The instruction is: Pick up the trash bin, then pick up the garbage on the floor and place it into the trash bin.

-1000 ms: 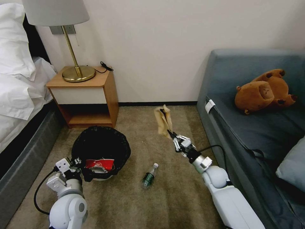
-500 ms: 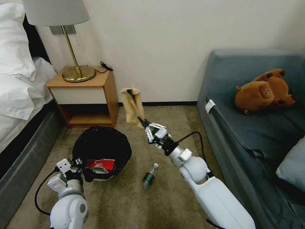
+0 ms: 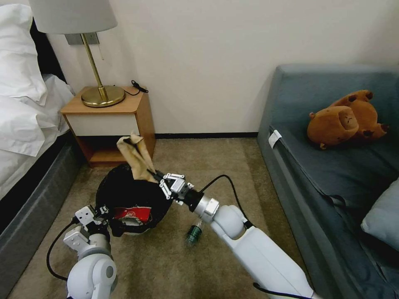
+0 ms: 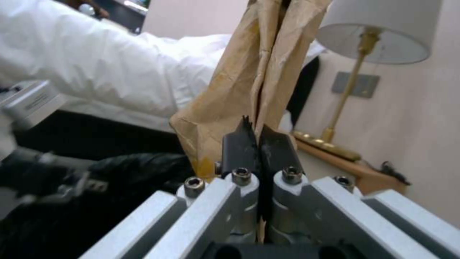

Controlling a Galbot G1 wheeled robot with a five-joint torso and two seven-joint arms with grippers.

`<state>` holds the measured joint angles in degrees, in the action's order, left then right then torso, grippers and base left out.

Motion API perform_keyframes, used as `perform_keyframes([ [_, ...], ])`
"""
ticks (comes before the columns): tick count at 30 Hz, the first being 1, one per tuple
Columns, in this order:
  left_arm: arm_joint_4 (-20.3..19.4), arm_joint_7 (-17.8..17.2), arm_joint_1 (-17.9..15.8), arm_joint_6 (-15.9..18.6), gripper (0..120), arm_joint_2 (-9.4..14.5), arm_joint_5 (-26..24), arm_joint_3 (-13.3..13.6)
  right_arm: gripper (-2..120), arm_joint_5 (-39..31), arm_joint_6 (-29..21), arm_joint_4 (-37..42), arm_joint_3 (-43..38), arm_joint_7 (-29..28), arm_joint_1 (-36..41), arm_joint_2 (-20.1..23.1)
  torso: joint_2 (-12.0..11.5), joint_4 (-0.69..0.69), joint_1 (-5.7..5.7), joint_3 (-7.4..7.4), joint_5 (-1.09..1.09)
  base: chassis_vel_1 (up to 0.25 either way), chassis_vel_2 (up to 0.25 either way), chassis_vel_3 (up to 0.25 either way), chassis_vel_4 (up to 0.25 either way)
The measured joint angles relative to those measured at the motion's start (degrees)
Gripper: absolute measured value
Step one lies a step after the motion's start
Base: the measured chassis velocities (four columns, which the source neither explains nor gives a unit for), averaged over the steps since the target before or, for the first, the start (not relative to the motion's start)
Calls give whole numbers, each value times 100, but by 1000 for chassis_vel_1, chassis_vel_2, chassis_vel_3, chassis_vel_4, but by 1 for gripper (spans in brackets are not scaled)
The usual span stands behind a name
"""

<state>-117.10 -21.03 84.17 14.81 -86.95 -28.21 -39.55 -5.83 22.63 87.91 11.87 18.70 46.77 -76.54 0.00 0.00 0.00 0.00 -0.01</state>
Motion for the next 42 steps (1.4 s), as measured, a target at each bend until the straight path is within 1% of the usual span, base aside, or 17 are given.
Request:
perform_keyframes([
  [14, 76, 2, 32, -27, 4, -35, 8, 19, 0, 169, 124, -410, 252, 25, -78, -26, 0, 0, 0, 0, 0, 0, 0, 0, 0],
  [20, 84, 2, 27, -32, 4, -71, 20, 46, 0, 253, 176, -633, 327, 20, -118, -127, 0, 0, 0, 0, 0, 0, 0, 0, 0],
  [22, 88, 2, 26, -45, 4, -88, 26, 71, 0, 366, 295, -859, 391, 22, -132, -244, -1, 0, 0, 0, 0, 0, 0, 0, 0],
  [30, 96, 2, 25, -52, 4, -92, 26, 83, 0, 559, 370, -997, 365, 29, -12, -366, 0, 0, 0, 0, 1, 0, 0, 0, 0],
  [31, 103, 2, 26, -55, 4, -93, 26, 92, 2, 592, 372, -996, 352, 29, 10, -365, 0, 0, 0, 0, 0, 0, 0, 0, 0],
  [32, 103, 2, 26, -55, 4, -93, 26, 92, 2, 592, 372, -996, 352, 29, 10, -365, 0, 0, 0, 0, 0, 0, 0, 0, 0],
  [35, 127, 6, 19, -69, 4, -93, 27, 130, 16, 659, 378, -968, 315, 29, 75, -330, 0, 0, 0, 0, 0, 0, 0, 0, 0],
  [36, 127, 6, 19, -69, 4, -93, 27, 130, 16, 659, 378, -968, 315, 29, 75, -330, 0, 0, 0, 0, 0, 0, 0, 0, 0],
  [37, 139, 7, 14, -73, 4, -94, 31, 137, 22, 682, 386, -958, 292, 35, 95, -319, 0, -1, 0, 0, 1, 0, 0, 0, 0],
  [38, 139, 7, 14, -73, 4, -94, 31, 137, 22, 682, 386, -958, 292, 35, 95, -319, 0, -1, 0, 0, 1, 0, 0, 0, 0],
  [39, 153, 7, 9, -79, 4, -93, 34, 144, 29, 718, 405, -953, 262, 47, 116, -306, 0, 0, 0, 0, 0, 0, 0, 0, 0],
  [41, 157, 8, -2, -84, 4, -95, 37, 154, 37, 751, 430, -953, 224, 57, 127, -285, 0, 0, 0, 0, 1, 0, 0, 0, 0],
  [42, 157, 8, -2, -84, 4, -95, 37, 154, 37, 751, 430, -953, 224, 57, 127, -285, 0, 0, 0, 0, 1, 0, 0, 0, 0],
])
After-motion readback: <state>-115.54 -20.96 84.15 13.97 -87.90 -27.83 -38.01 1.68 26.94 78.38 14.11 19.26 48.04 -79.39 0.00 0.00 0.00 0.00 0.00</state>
